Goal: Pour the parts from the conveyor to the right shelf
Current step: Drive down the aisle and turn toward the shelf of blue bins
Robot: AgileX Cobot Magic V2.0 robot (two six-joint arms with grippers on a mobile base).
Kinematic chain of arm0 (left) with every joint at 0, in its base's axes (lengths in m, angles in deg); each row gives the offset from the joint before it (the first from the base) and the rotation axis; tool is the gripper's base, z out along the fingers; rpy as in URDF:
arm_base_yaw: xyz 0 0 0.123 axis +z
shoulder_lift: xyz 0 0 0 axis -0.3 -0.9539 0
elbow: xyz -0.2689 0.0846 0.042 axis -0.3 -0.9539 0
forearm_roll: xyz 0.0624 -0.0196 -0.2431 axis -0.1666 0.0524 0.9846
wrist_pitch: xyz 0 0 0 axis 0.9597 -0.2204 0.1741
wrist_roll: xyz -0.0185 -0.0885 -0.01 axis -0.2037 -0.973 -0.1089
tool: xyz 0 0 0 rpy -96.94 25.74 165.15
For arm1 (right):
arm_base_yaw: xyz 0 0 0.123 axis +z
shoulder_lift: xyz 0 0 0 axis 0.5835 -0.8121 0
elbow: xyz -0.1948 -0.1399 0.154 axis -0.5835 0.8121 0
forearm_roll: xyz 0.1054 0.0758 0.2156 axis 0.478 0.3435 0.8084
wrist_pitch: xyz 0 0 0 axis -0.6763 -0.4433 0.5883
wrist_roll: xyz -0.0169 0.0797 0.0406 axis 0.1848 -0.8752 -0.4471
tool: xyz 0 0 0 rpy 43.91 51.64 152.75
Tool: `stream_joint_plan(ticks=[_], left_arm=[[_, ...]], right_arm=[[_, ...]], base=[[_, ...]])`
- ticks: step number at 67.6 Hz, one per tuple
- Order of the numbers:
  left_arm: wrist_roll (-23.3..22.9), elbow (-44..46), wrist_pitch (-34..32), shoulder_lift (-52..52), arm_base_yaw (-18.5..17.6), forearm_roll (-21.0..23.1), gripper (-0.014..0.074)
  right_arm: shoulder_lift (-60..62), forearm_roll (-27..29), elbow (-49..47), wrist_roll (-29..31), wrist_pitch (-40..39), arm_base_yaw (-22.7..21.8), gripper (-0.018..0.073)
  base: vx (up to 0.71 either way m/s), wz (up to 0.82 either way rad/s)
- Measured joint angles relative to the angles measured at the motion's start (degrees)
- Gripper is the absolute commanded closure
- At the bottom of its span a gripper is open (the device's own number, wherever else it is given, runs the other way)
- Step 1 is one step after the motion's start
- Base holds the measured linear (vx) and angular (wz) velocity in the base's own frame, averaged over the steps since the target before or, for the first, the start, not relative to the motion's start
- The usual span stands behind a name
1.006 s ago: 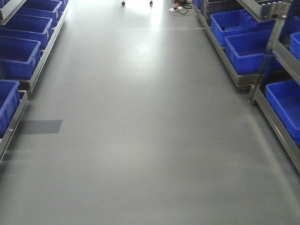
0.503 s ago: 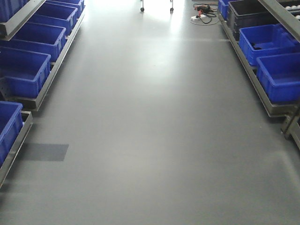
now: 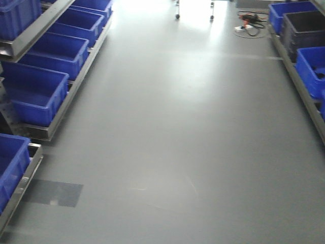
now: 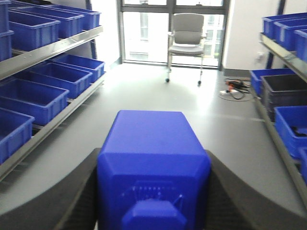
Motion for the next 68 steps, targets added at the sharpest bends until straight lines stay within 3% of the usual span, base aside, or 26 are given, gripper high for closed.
stream_joint_plan(ticks=[15, 68], left_arm=[[0.0, 0.0, 0.0, 0.0, 0.0, 0.0, 0.0603], [0.0, 0.0, 0.0, 0.0, 0.0, 0.0, 0.0603]], right_arm=[[0.0, 0.0, 0.0, 0.0, 0.0, 0.0, 0.0568], [0.0, 0.0, 0.0, 0.0, 0.0, 0.0, 0.0568]], base=[[0.39, 0.64], [0.26, 0.94]])
